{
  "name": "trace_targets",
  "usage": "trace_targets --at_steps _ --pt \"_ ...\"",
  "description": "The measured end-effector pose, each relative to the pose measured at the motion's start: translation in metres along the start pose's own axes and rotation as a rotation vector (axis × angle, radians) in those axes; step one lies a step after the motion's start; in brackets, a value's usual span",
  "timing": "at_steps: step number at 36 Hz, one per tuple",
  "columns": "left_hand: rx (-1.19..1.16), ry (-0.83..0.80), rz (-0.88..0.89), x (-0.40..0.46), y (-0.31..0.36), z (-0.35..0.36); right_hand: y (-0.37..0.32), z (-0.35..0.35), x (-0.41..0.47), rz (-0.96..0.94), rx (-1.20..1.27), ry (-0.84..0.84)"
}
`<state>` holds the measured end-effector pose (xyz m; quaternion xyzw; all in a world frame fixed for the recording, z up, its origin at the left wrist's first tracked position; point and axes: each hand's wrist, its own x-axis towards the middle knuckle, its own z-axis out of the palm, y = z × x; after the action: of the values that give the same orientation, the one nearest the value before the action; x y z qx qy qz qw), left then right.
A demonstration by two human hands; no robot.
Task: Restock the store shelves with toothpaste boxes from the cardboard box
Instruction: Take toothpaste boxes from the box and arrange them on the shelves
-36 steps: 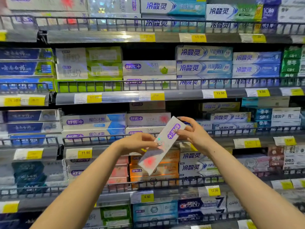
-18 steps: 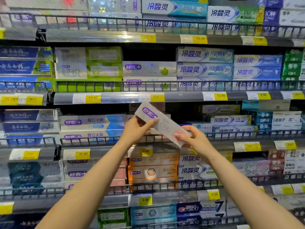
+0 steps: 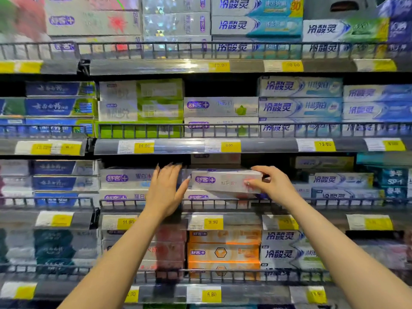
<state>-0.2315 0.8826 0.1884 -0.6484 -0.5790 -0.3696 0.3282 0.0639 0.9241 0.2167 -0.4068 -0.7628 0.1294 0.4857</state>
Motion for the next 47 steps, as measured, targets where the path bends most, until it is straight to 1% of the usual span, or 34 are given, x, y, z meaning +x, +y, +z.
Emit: trace_targets --at_steps 3,5,8,14,19,21,23,26,28,31,35,38,41,44,47 --pt "0.007 0.018 -0.019 0.002 -0.001 0.006 0.001 0.011 0.009 0.010 -0.050 0.089" --pt "0.021 0.031 -0.028 0.003 0.002 0.006 0.002 0.018 0.010 0.017 -0.059 0.102" --pt "0.059 0.025 -0.018 0.003 0.002 0.007 0.000 0.028 0.007 0.034 0.001 0.074" --pt "0.114 0.004 0.016 0.004 -0.003 0.010 -0.003 0.034 0.006 0.043 0.029 0.047" --pt "0.079 0.022 0.015 0.001 -0.001 0.009 -0.001 0.028 0.000 0.010 0.054 0.000" --pt "0.057 0.064 0.032 -0.003 0.003 0.007 0.001 0.027 -0.004 -0.030 0.051 0.033" --pt "0.009 0.129 0.078 -0.012 0.012 0.003 0.004 0.027 -0.012 -0.103 0.019 0.105" --pt "-0.086 0.235 0.141 -0.036 0.026 -0.002 0.007 0.030 -0.035 -0.293 -0.066 0.212" --pt "-0.085 0.238 0.139 -0.060 0.030 -0.003 0.010 0.037 -0.053 -0.402 -0.113 0.216" --pt "-0.058 0.141 0.110 -0.108 0.026 0.006 0.020 0.058 -0.084 -0.457 -0.134 0.067" --pt "-0.088 -0.151 -0.020 -0.185 0.012 0.019 0.039 0.099 -0.125 -0.408 -0.087 -0.202" --pt "-0.160 -0.355 -0.131 -0.241 0.006 0.024 0.052 0.128 -0.157 -0.311 -0.067 -0.371" --pt "-0.218 -0.533 -0.211 -0.297 0.000 0.025 0.069 0.159 -0.200 -0.210 -0.088 -0.582" --pt "-0.254 -0.655 -0.304 -0.348 -0.012 0.025 0.084 0.188 -0.245 -0.090 -0.106 -0.770" --pt "-0.236 -0.766 -0.355 -0.390 -0.031 0.027 0.094 0.216 -0.286 0.047 -0.099 -0.896"
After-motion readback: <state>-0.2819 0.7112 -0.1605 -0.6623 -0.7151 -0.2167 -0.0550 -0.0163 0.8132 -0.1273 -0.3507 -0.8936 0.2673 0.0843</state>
